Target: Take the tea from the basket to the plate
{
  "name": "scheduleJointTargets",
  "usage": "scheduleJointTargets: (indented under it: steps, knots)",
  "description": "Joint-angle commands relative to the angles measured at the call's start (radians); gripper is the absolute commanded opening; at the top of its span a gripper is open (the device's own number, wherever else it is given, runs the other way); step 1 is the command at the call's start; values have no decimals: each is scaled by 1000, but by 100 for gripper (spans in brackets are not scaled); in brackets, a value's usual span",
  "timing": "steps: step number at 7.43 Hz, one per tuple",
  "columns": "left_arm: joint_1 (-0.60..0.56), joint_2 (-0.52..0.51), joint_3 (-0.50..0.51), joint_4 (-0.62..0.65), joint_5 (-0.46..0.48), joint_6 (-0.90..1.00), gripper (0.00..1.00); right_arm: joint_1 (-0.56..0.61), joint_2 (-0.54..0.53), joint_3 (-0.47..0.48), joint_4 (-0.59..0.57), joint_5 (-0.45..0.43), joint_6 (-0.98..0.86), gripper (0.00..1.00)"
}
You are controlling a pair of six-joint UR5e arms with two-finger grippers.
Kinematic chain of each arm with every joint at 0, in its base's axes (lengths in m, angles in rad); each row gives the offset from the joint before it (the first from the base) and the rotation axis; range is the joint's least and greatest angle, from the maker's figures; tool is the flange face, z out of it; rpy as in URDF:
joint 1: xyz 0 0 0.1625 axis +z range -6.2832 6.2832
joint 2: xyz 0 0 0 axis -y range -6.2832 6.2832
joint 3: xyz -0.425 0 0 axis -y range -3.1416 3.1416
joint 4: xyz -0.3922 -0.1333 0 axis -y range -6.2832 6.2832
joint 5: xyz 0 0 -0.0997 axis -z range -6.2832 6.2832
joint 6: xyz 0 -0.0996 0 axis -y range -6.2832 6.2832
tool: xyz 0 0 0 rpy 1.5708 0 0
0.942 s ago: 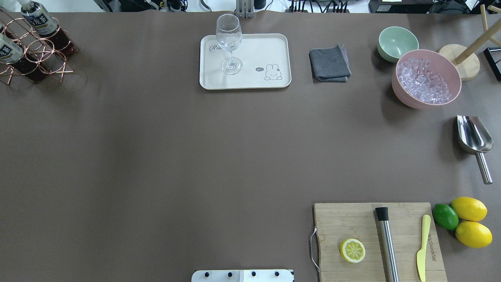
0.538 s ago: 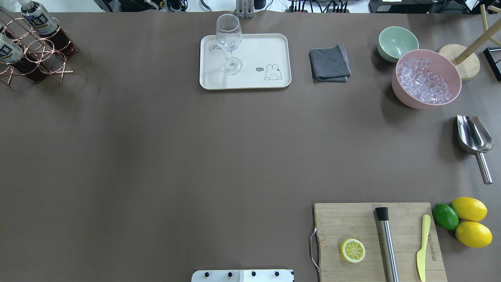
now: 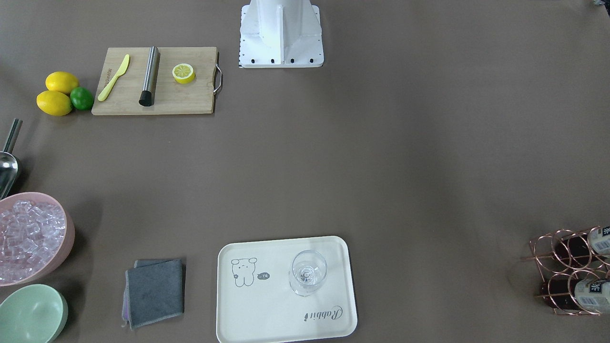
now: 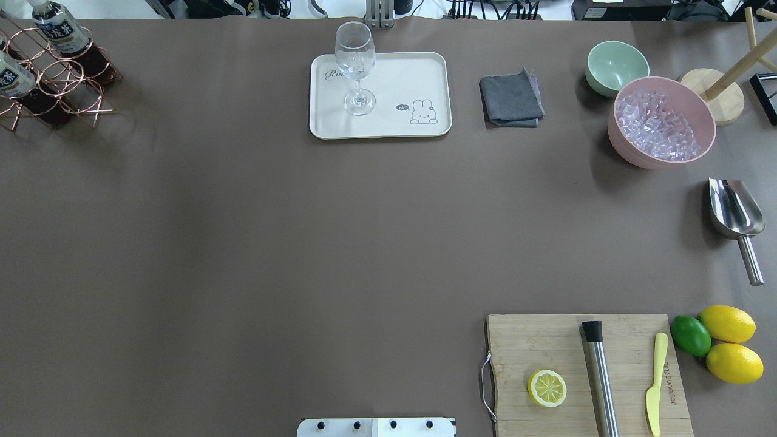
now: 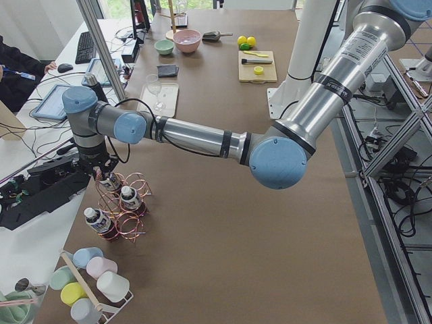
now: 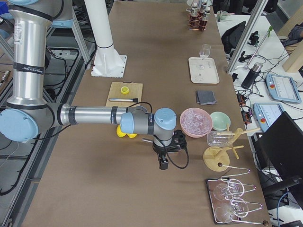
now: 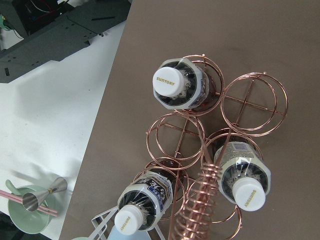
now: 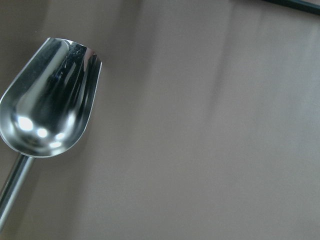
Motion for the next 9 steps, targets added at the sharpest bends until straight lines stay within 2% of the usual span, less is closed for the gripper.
scheduleJointTargets:
  steps: [1, 3, 5, 7, 8, 9]
  knots:
    - [-22, -1, -2, 2, -26, -8, 0, 0, 0, 0, 0, 1, 1, 100]
    - [-59, -1, 1, 19, -114, -71, 0, 0, 0, -2, 0, 1, 1, 100]
    - [-77, -19, -19, 121, -227, -100, 0, 0, 0, -2, -2, 1, 1, 100]
    - [-79, -44, -72, 162, -247, -145, 0, 0, 0, -2, -3, 4, 1, 100]
    - [-65, -44, -113, 168, -326, -168, 0, 0, 0, 1, -3, 24, 1, 100]
    - [-56, -38, -170, 255, -374, -189, 0, 0, 0, 3, -3, 48, 1, 100]
